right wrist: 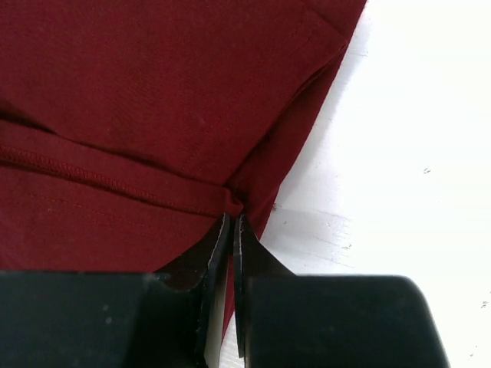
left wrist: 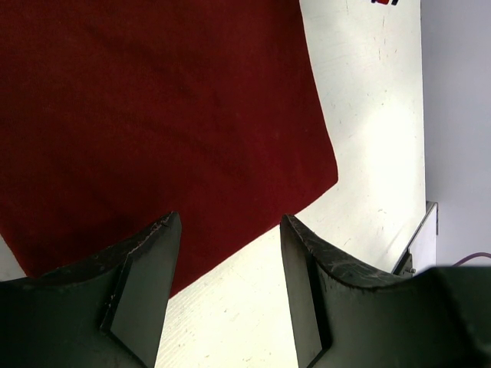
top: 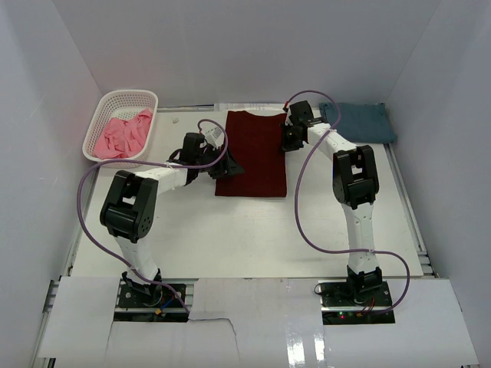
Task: Fold and stack the t-shirts
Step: Fold the folded rectangular tshirt in 1/3 of the way
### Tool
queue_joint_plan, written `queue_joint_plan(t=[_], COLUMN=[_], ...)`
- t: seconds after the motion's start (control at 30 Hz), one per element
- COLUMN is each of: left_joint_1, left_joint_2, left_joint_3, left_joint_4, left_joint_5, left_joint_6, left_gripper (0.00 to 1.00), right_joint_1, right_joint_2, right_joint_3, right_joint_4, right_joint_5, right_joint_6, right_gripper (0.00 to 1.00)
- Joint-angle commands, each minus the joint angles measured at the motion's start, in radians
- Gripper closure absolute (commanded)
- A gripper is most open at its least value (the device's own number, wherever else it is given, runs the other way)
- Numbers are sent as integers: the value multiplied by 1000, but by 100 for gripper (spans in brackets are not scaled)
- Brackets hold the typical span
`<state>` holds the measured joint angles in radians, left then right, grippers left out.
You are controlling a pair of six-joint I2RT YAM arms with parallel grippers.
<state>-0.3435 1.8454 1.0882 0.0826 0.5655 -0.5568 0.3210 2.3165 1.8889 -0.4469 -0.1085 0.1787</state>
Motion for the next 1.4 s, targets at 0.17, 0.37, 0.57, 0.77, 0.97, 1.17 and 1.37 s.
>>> queue_joint_plan(t=[0.17, 0.37, 0.57, 0.77, 0.97, 1.17, 1.37], left_joint_1=[-3, -3, -3, -2, -2, -2, -2], left_joint_2=[3, 6, 2, -20, -44, -129, -248], left_joint_3=[9, 7, 6, 4, 9, 19, 19], left_joint_4=[6, 11, -3, -12, -29, -76, -199], left_joint_5=[7, 7, -27, -50, -70, -142, -260], left_joint_6=[18, 15, 15, 9, 9, 24, 51], left_gripper=[35, 35, 35, 35, 35, 34, 31], right_joint_1=[-2, -3, -5, -10, -14, -14, -10], right_joint_2=[-35, -46, -58, -66, -60, -127, -254], right_joint_3=[32, 19, -14, -28, -33, -47, -129], right_joint_4=[7, 8, 20, 25, 14, 20, -39], right_joint_5=[12, 32, 59, 89, 105, 130, 119], right_joint_6=[-2, -7, -5, -4, 13, 15, 53], right_gripper=[92, 92, 92, 90, 65, 60, 56])
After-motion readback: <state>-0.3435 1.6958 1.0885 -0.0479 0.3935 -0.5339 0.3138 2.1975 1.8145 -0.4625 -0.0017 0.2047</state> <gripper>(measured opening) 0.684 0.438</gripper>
